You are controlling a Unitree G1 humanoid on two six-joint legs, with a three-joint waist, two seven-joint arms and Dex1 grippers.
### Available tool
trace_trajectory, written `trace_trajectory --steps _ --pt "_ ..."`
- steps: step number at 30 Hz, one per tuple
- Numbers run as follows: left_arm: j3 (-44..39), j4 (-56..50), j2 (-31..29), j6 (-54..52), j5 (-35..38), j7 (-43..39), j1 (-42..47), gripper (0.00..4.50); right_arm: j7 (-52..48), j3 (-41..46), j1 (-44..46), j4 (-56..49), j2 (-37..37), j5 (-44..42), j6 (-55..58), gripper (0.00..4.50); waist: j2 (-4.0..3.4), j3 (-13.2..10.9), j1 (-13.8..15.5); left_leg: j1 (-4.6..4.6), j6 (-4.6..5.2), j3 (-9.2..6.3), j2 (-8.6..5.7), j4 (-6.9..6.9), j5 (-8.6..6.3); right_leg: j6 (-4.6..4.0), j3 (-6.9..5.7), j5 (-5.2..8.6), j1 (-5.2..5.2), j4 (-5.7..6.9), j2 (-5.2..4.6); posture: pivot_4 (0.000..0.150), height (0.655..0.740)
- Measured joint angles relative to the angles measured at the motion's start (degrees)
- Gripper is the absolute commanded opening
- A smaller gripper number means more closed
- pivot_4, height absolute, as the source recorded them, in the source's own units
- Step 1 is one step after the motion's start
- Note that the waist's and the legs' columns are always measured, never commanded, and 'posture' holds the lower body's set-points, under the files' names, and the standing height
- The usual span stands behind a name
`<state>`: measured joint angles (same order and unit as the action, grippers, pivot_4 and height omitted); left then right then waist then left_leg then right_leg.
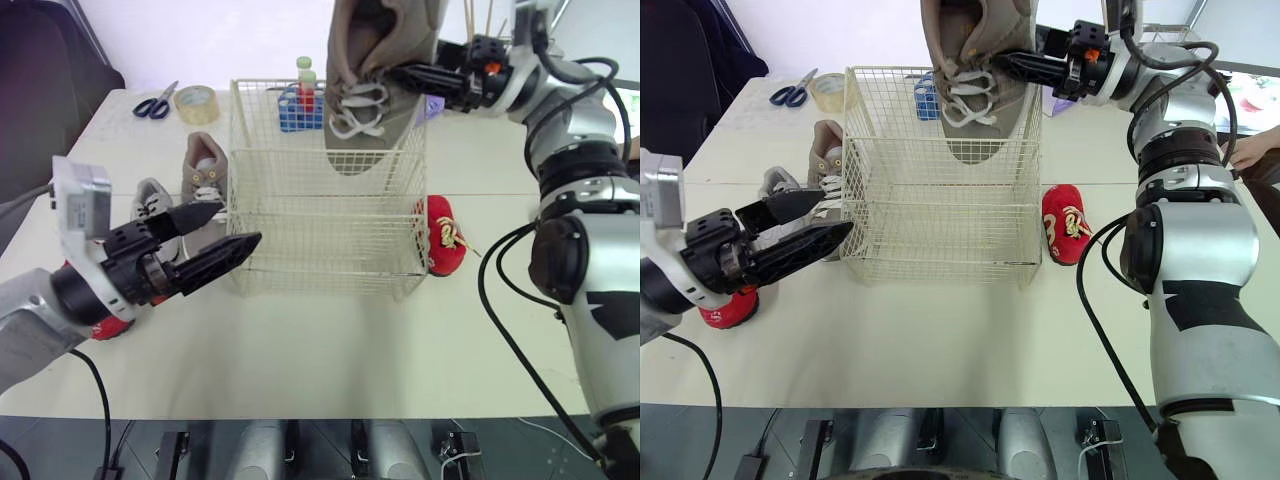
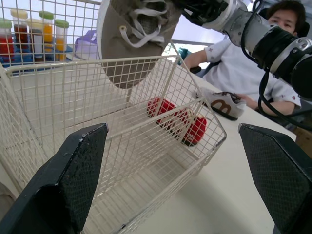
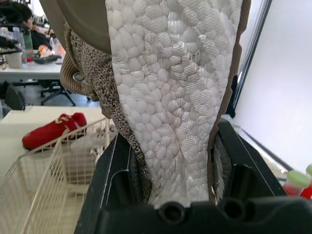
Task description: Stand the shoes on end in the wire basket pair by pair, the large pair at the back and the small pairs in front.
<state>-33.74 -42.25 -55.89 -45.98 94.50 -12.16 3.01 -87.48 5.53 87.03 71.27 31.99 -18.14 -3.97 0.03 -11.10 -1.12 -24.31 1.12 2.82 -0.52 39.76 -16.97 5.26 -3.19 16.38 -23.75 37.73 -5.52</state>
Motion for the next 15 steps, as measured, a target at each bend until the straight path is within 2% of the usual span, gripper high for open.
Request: trace_trajectory --steps 14,15 --pt "4.3 2.7 -0.5 0.5 -0.8 -1.4 3.2 4.46 0.7 1.6 -6.5 0.0 -0.1 3.5 0.5 1.36 -0.01 0.0 0.2 0.03 -0.01 -0.02 -0.01 0.03 0.01 0.00 -0.05 0.00 0.11 -0.05 0.02 0.150 0.7400" --pt "4.9 2.9 -0.5 0.5 -1.2 -1.5 3.5 4.50 0.6 1.8 -6.5 0.0 -0.1 3.5 0.8 2.35 -0.01 0.0 0.2 0.05 -0.01 -0.02 -0.01 0.04 0.01 0.00 -0.06 0.00 0.13 -0.05 0.03 0.150 0.7400"
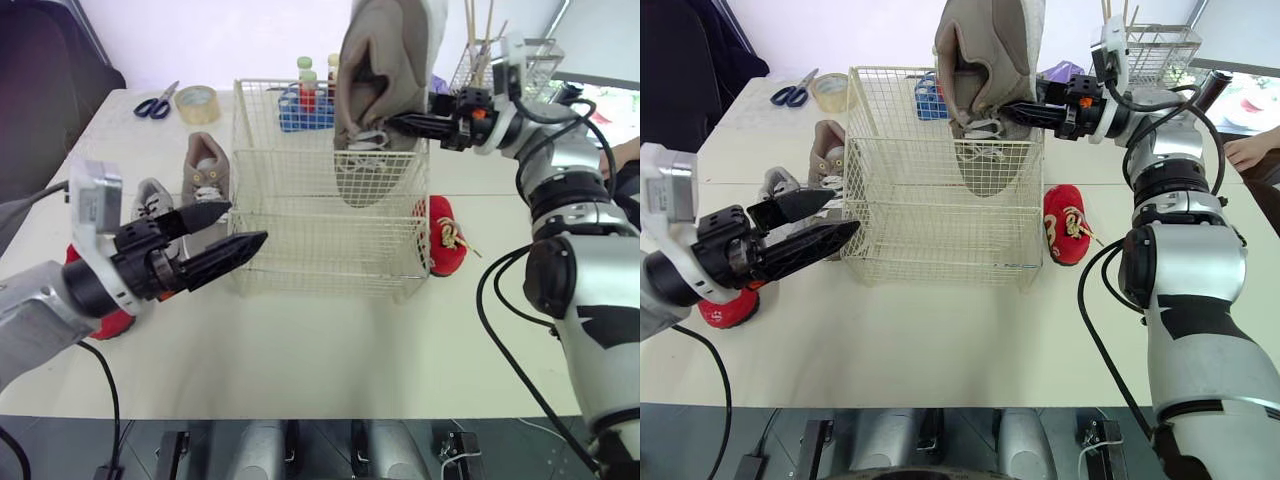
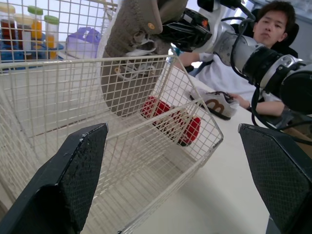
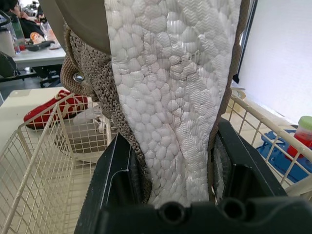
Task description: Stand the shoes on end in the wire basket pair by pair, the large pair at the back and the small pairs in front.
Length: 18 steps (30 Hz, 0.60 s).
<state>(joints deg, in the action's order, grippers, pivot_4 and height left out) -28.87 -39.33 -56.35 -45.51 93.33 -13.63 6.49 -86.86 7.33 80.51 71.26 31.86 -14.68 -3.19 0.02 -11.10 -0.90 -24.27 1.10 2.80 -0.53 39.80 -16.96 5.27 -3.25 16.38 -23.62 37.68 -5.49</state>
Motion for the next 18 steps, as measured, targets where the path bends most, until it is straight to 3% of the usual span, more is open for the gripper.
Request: trace_trajectory --steps 5,18 --pt "1.5 0.1 0.0 0.0 -0.7 -0.2 1.0 4.50 -0.7 1.2 -0.1 -0.3 0.0 -0.1 0.7 4.45 0.01 0.0 0.0 0.19 0.00 0.00 0.00 0.00 0.00 0.00 0.00 0.00 0.17 0.00 0.00 0.150 0.7400" --pt "3.9 2.3 0.8 0.0 -4.1 -2.5 2.6 4.50 0.0 2.7 -1.1 -5.8 2.9 -0.2 2.9 4.45 0.00 0.0 0.0 0.26 0.00 0.00 0.00 -0.02 0.00 0.00 0.01 0.00 0.22 -0.01 0.00 0.150 0.7400"
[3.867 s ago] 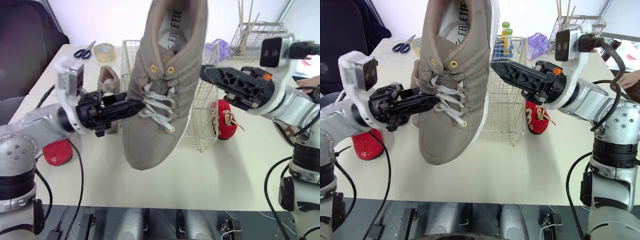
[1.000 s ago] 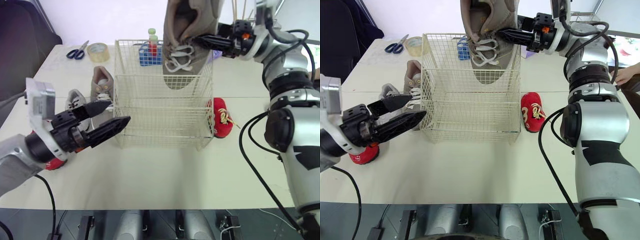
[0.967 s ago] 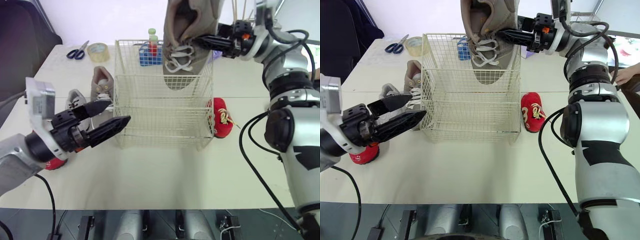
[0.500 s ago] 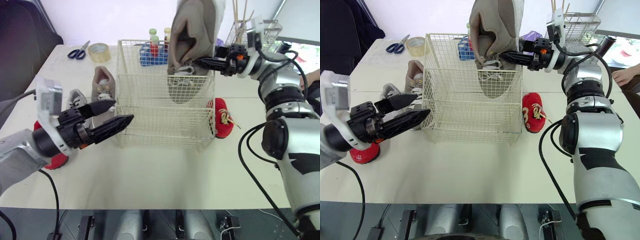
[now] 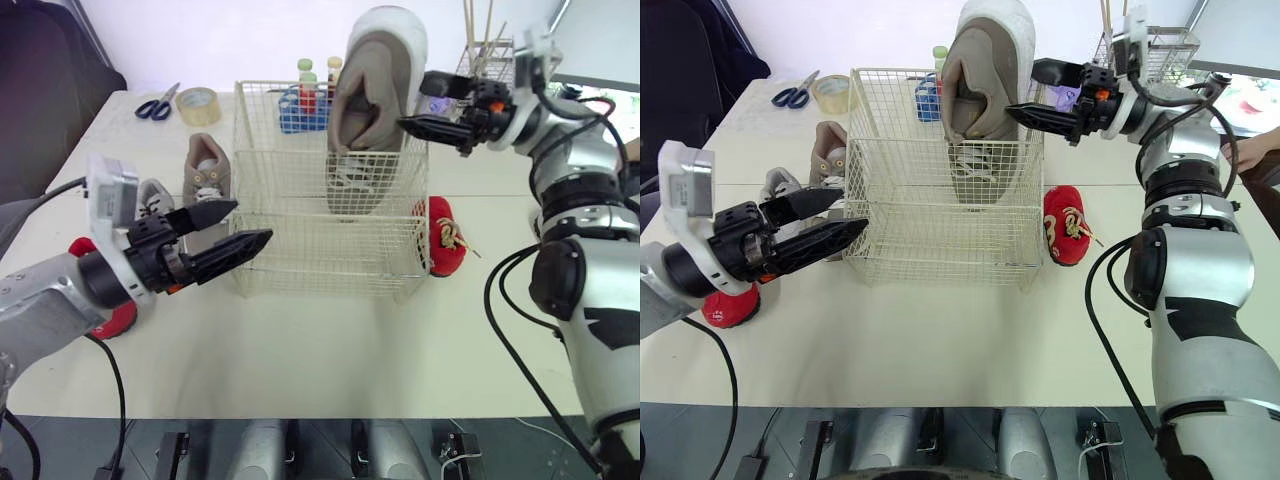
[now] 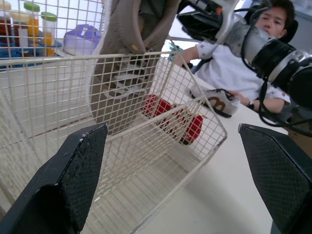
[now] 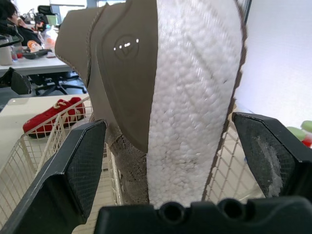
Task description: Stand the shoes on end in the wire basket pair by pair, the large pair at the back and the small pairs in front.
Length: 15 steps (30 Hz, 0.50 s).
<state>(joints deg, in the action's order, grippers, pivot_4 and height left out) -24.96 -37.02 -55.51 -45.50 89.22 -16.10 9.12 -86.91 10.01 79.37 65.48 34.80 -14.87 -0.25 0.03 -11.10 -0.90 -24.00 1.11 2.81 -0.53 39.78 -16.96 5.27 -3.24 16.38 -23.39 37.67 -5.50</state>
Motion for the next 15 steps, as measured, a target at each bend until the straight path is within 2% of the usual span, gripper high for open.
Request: trace_trajectory --steps 7,11,15 --pt "-0.9 0.2 -0.8 -0.2 -0.9 -0.2 0.0 4.50 4.3 1.1 -0.2 -3.8 4.2 -0.2 0.2 4.45 0.00 0.0 0.1 -0.02 0.00 0.00 0.00 -0.01 0.00 0.00 0.00 0.00 -0.02 -0.02 -0.01 0.150 0.7400" --pt "-10.9 5.6 -4.7 -1.8 2.6 -0.2 -2.4 4.50 10.5 7.8 1.4 -8.0 9.2 -5.4 4.1 4.45 -0.12 -0.1 0.2 -0.05 -0.01 -0.01 0.00 -0.09 0.00 -0.01 0.00 0.00 -0.08 -0.08 -0.01 0.150 0.7400" --pt "-19.4 15.4 -8.2 -3.2 -2.7 -0.9 -4.1 4.50 13.6 12.3 2.1 -24.2 8.8 -15.9 17.9 4.45 -0.15 -0.1 -0.4 0.30 -0.16 0.14 0.02 -0.50 0.10 0.00 0.04 0.00 0.01 -0.08 0.01 0.150 0.7400"
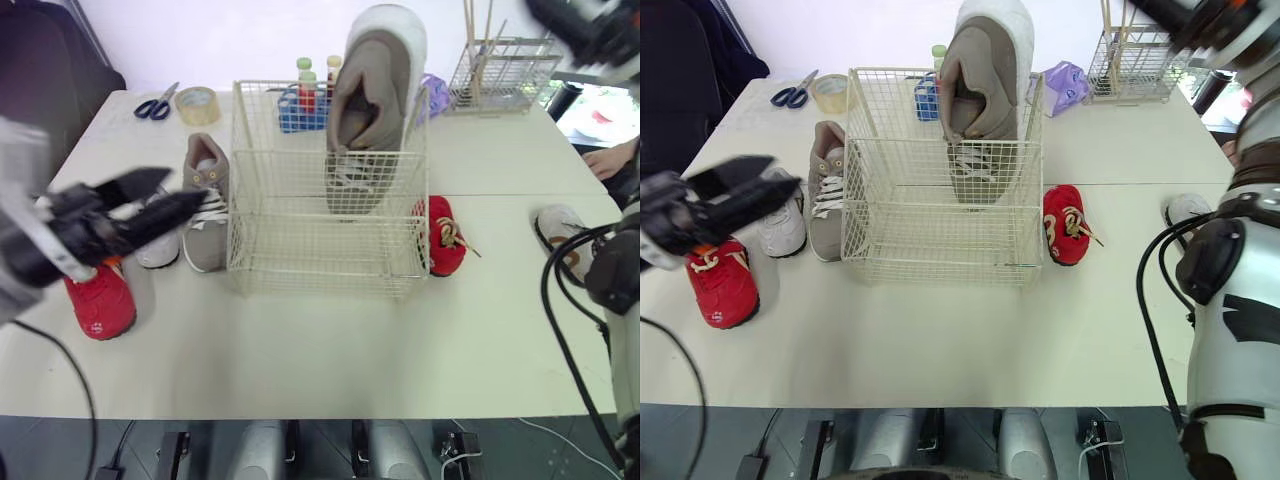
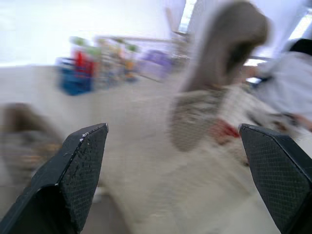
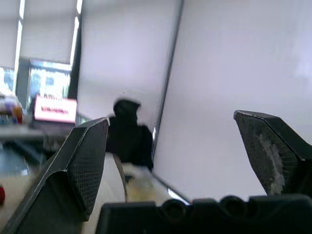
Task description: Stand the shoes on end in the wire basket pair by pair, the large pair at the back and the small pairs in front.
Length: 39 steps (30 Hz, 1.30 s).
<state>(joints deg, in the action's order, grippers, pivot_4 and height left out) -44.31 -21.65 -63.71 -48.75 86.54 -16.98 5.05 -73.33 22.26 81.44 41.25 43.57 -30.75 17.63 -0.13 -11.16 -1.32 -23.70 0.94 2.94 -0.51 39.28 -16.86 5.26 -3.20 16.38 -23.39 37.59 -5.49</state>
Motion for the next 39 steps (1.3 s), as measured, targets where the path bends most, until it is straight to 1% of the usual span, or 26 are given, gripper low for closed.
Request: trace_trajectory --steps 1,2,3,5,7,10,13,14,15,18,19,21,23,29,34,39 --pt "-0.7 2.7 -0.8 -0.3 -1.7 -0.3 0.1 4.50 0.5 -0.3 -0.8 -4.7 -0.4 -2.4 3.9 4.45 0.02 0.0 0.1 0.15 -0.04 0.04 0.00 -0.11 0.02 0.00 0.00 0.00 0.06 0.00 -0.01 0.150 0.7400" --pt "-0.3 6.3 -2.5 -0.8 -3.9 -1.6 0.4 4.50 -0.3 -1.6 -4.6 -13.7 -0.2 -6.7 10.2 4.45 0.14 0.1 0.3 0.21 -0.09 -0.03 0.08 -0.22 0.06 0.00 -0.06 0.00 0.14 0.00 0.05 0.150 0.7400" --pt "0.0 10.4 -3.8 -1.0 -6.3 -2.5 0.8 4.50 -1.7 -4.2 -7.9 -21.9 -0.7 -10.5 16.0 4.45 0.13 0.1 0.3 0.29 -0.10 -0.01 0.17 -0.24 0.06 -0.01 -0.08 0.01 0.17 0.03 0.12 0.150 0.7400" --pt "2.7 19.2 -4.9 -1.3 -9.8 -5.5 4.6 4.50 -4.1 -10.4 -14.6 -34.8 -0.6 -15.3 24.7 4.45 0.15 0.1 0.4 0.29 -0.15 -0.01 0.18 -0.26 0.09 -0.01 -0.08 0.01 0.12 0.13 0.13 0.150 0.7400" --pt "7.1 26.1 -6.1 -2.9 -12.1 -10.7 8.3 4.50 -5.5 -17.0 -19.2 -42.6 -0.6 -16.9 29.8 4.45 0.17 0.1 0.7 0.23 -0.11 0.04 0.13 -0.16 0.07 -0.01 -0.08 0.01 0.06 0.17 0.09 0.150 0.7400" --pt "16.8 35.8 -6.2 -4.9 -17.6 -22.2 15.6 4.50 -6.7 -20.7 -21.7 -48.1 0.1 -18.0 32.6 4.45 0.24 0.1 1.5 0.20 0.07 0.15 -0.04 -0.10 -0.03 0.00 -0.08 0.00 0.05 0.19 0.01 0.150 0.7400" --pt "26.2 46.9 -3.8 -4.8 -24.9 -31.6 26.6 4.50 -6.9 -22.1 -23.1 -51.7 0.0 -18.5 33.1 4.45 0.54 0.2 1.9 0.19 0.11 0.22 -0.05 -0.05 -0.05 0.01 -0.12 0.00 0.04 0.18 0.16 0.150 0.7400" --pt "29.4 51.7 -1.8 -4.8 -27.9 -34.2 31.6 4.50 -6.6 -22.5 -23.9 -52.7 0.1 -18.3 33.0 4.45 0.64 0.2 2.1 0.18 0.11 0.23 -0.05 -0.03 -0.04 0.01 -0.13 0.00 0.06 0.18 0.17 0.150 0.7400" --pt "31.0 54.4 -0.7 -4.6 -29.9 -35.9 34.4 4.50 -6.2 -23.1 -24.4 -53.4 -0.1 -18.2 33.0 4.45 0.80 0.2 2.1 0.18 0.12 0.26 -0.05 -0.01 -0.05 0.01 -0.13 0.00 0.06 0.19 0.18 0.150 0.7400" --pt "37.2 63.6 4.2 -3.2 -38.0 -41.3 43.6 4.50 -4.2 -23.4 -26.1 -54.1 -0.1 -18.0 33.2 4.45 0.93 0.3 2.0 0.15 0.16 0.35 -0.05 0.03 -0.06 0.04 -0.13 -0.02 0.04 0.30 0.18 0.150 0.7400" --pt "38.4 65.1 5.2 -2.8 -39.8 -42.4 45.0 4.50 -3.7 -23.4 -26.3 -54.2 -0.1 -18.0 33.3 4.45 0.95 0.2 1.9 0.15 0.17 0.36 -0.04 0.03 -0.06 0.05 -0.12 -0.03 0.03 0.30 0.17 0.150 0.7400" --pt "41.1 71.7 9.2 -0.4 -45.1 -44.6 50.2 4.50 -2.1 -22.4 -27.0 -54.7 0.2 -18.6 33.8 4.45 1.00 0.2 1.9 0.15 0.17 0.39 -0.02 0.03 -0.07 0.06 -0.13 -0.03 -0.01 0.30 0.17 0.150 0.7400" --pt "42.1 77.6 12.2 2.3 -49.6 -45.7 54.2 4.50 -0.8 -21.4 -27.4 -55.4 0.4 -19.5 34.5 4.45 1.06 0.2 1.9 0.12 0.17 0.40 0.01 0.03 -0.07 0.07 -0.14 -0.03 -0.04 0.30 0.17 0.150 0.7400" --pt "42.4 88.1 15.7 8.0 -58.0 -46.4 60.2 4.50 2.4 -19.8 -29.3 -57.4 1.5 -20.8 35.7 4.45 1.10 0.2 0.8 0.09 0.17 0.46 0.05 0.00 -0.07 0.08 -0.17 -0.03 -0.15 0.36 0.09 0.150 0.7400" --pt "41.7 92.3 17.8 11.5 -63.7 -43.5 61.0 4.50 4.5 -18.6 -29.5 -59.1 2.6 -22.3 36.5 4.45 1.10 0.2 0.7 0.11 0.17 0.46 0.05 0.00 -0.07 0.08 -0.17 -0.04 -0.16 0.38 -0.04 0.150 0.7400" --pt "38.1 94.3 19.0 13.4 -65.0 -40.2 61.1 4.50 5.7 -18.6 -29.6 -59.7 2.6 -22.5 36.6 4.45 1.11 0.2 0.7 0.10 0.17 0.46 0.05 0.01 -0.07 0.09 -0.17 -0.04 -0.18 0.41 -0.07 0.150 0.7400"
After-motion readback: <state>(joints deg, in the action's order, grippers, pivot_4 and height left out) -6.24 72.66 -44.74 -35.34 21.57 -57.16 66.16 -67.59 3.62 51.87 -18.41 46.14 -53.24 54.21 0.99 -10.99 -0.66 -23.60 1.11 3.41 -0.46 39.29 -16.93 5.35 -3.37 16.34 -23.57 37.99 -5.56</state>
